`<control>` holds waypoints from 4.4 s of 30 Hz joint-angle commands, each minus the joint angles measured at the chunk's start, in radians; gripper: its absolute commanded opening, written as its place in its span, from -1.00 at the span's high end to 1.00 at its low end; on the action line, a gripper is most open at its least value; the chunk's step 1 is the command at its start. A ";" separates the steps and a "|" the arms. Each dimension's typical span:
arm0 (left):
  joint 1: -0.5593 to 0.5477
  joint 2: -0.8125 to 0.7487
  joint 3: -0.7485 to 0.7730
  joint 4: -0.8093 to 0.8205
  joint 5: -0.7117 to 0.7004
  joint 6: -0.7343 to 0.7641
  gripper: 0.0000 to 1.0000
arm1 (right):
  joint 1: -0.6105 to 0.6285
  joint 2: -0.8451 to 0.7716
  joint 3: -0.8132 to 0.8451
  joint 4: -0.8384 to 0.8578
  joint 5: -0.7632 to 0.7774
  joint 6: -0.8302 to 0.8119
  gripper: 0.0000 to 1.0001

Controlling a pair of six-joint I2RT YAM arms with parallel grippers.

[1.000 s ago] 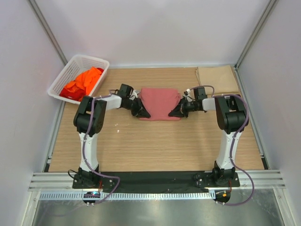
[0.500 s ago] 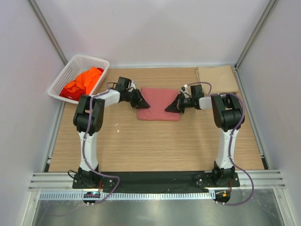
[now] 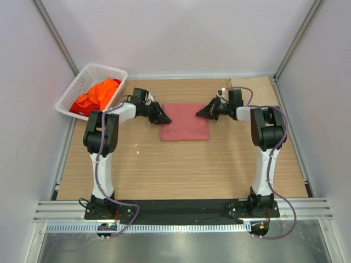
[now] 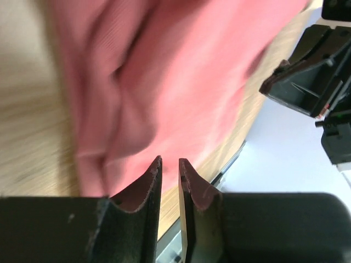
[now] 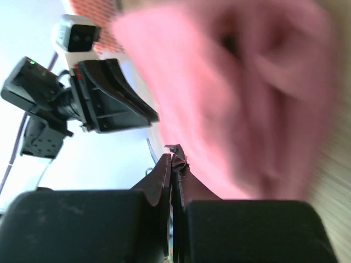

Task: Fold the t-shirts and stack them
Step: Fold the tshirt, then neatly place the folded tshirt to the corner

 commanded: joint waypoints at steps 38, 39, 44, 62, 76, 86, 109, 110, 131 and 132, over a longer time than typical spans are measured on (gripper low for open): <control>0.047 0.217 0.133 0.301 -0.138 -0.204 0.67 | -0.050 0.034 0.083 0.051 0.413 -0.034 0.95; 0.047 0.212 0.137 0.299 -0.135 -0.203 0.67 | -0.053 0.019 0.119 -0.027 0.417 -0.058 0.94; 0.047 0.168 0.159 0.270 -0.130 -0.212 0.67 | -0.063 0.010 0.273 -0.277 0.408 -0.181 0.95; 0.039 0.077 0.094 0.176 -0.047 -0.134 0.55 | 0.092 -0.136 0.051 -0.187 0.164 -0.065 0.69; 0.039 0.053 0.183 -0.273 -0.210 0.204 0.47 | 0.000 -0.147 0.118 -0.584 0.328 -0.399 0.50; 0.022 -0.154 0.208 -0.348 -0.184 0.207 0.07 | 0.016 -0.050 0.434 -0.836 0.417 -0.557 -0.28; 0.016 -0.524 -0.171 -0.321 -0.182 0.181 0.03 | 0.134 0.214 0.730 -0.899 0.552 -0.757 -0.74; 0.016 -0.527 -0.176 -0.319 -0.181 0.181 0.03 | 0.143 0.215 0.721 -0.894 0.563 -0.754 -0.69; 0.038 -0.604 -0.249 -0.325 -0.164 0.175 0.00 | 0.229 0.209 0.785 -0.984 0.729 -0.717 0.97; 0.039 -0.606 -0.249 -0.328 -0.164 0.175 0.00 | 0.230 0.177 0.799 -1.001 0.747 -0.721 0.96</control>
